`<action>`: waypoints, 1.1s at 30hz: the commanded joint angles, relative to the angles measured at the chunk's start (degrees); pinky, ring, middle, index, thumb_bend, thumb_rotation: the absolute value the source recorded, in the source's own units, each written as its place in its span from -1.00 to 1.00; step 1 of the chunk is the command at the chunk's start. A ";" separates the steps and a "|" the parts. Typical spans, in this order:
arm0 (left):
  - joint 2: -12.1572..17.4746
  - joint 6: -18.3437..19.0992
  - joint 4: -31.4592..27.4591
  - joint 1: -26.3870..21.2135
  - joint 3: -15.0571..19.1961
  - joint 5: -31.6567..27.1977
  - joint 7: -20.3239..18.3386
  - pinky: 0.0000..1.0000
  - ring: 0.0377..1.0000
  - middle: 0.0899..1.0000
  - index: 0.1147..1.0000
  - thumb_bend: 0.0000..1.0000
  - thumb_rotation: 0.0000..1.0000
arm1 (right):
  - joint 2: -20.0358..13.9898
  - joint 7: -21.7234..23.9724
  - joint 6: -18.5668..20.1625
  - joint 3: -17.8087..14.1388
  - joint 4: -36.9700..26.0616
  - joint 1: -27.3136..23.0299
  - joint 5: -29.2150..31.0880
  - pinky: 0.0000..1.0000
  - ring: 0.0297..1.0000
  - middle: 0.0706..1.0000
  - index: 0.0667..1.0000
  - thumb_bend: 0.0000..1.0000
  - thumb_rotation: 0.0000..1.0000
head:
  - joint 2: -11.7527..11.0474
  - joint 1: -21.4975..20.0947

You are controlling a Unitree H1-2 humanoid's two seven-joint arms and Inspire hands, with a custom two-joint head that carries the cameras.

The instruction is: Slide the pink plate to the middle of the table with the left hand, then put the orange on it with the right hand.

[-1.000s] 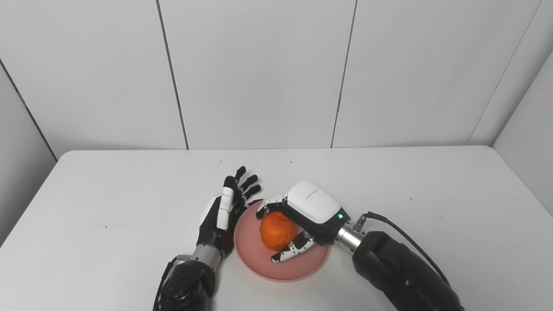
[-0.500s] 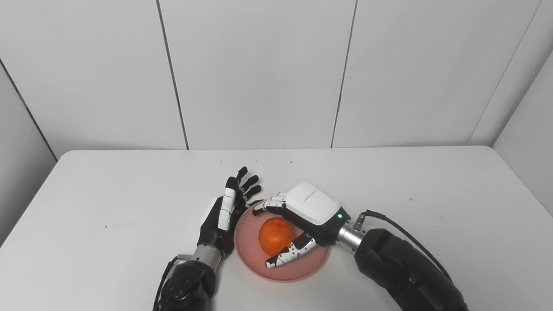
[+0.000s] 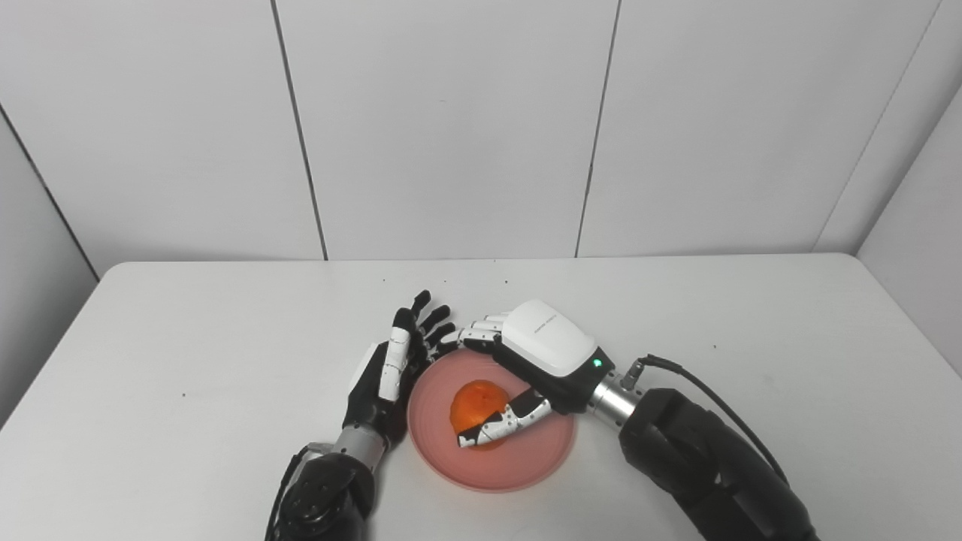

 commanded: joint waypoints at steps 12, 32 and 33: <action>-1.39 -5.15 0.71 -0.60 2.98 1.57 4.80 0.92 0.89 0.88 0.99 0.89 1.00 | 5.32 -3.25 2.33 -9.61 1.23 -0.45 15.32 0.35 0.53 0.60 0.59 0.53 0.81 | 0.22 0.19; 0.88 -23.87 6.10 -2.43 1.64 20.06 18.49 1.00 1.00 1.00 0.97 0.75 1.00 | 19.59 -7.68 11.12 -26.46 12.31 3.97 47.30 0.97 0.93 0.96 0.94 0.55 1.00 | 0.53 0.31; 0.82 -22.75 5.73 -2.42 1.72 19.52 18.06 1.00 1.00 1.00 0.98 0.76 1.00 | 19.83 -7.60 11.60 -26.77 12.27 4.00 48.26 0.98 0.94 0.96 0.95 0.56 1.00 | 0.53 0.31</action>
